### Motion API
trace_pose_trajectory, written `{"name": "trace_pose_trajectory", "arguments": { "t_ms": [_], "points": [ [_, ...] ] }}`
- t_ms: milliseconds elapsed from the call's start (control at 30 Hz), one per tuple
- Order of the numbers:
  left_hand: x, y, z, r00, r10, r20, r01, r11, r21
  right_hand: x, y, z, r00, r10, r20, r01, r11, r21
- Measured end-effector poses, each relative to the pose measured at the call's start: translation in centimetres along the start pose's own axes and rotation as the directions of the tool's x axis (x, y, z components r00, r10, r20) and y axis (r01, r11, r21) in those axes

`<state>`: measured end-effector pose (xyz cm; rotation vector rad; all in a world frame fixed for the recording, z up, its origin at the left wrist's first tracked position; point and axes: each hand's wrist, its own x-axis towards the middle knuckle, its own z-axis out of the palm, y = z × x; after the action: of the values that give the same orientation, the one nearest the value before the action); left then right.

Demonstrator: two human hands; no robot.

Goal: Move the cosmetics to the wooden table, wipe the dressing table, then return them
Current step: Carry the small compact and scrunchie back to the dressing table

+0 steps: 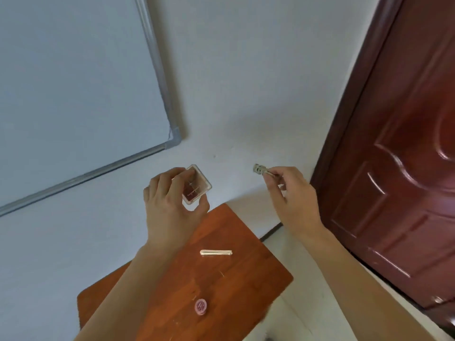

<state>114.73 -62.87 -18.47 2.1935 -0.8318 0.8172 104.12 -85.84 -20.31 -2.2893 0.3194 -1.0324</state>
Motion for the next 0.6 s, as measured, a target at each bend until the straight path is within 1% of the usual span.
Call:
{"name": "trace_pose_trajectory", "arguments": {
  "t_ms": [133,233,333,400,500,600],
  "points": [
    [-1.0,5.7,2.3,0.991,0.093,0.096,-0.067,0.968,-0.243,-5.9,0.5,-8.0,0.984,0.089,-0.156,-0.112,0.983,-0.146],
    [-3.4,12.1,4.3,0.962,0.191,0.197,-0.102,0.916,-0.389,-11.5,1.3,-14.6,0.945,0.169,-0.279,-0.246,0.931,-0.270],
    [-6.5,19.6,5.3,0.905,0.346,0.249,-0.178,0.837,-0.518,-17.9,1.8,-21.8,0.884,0.234,-0.405,-0.390,0.847,-0.362],
    [-8.6,24.7,5.4,0.852,0.441,0.280,-0.209,0.779,-0.591,-22.0,2.0,-26.5,0.843,0.255,-0.474,-0.462,0.794,-0.395],
    [-12.3,32.0,5.1,0.780,0.555,0.287,-0.246,0.695,-0.676,-28.4,1.9,-32.7,0.771,0.275,-0.574,-0.548,0.746,-0.379],
    [-17.0,39.1,4.7,0.719,0.638,0.275,-0.280,0.628,-0.726,-35.3,1.9,-37.8,0.692,0.282,-0.665,-0.623,0.699,-0.351]
  ]
}}
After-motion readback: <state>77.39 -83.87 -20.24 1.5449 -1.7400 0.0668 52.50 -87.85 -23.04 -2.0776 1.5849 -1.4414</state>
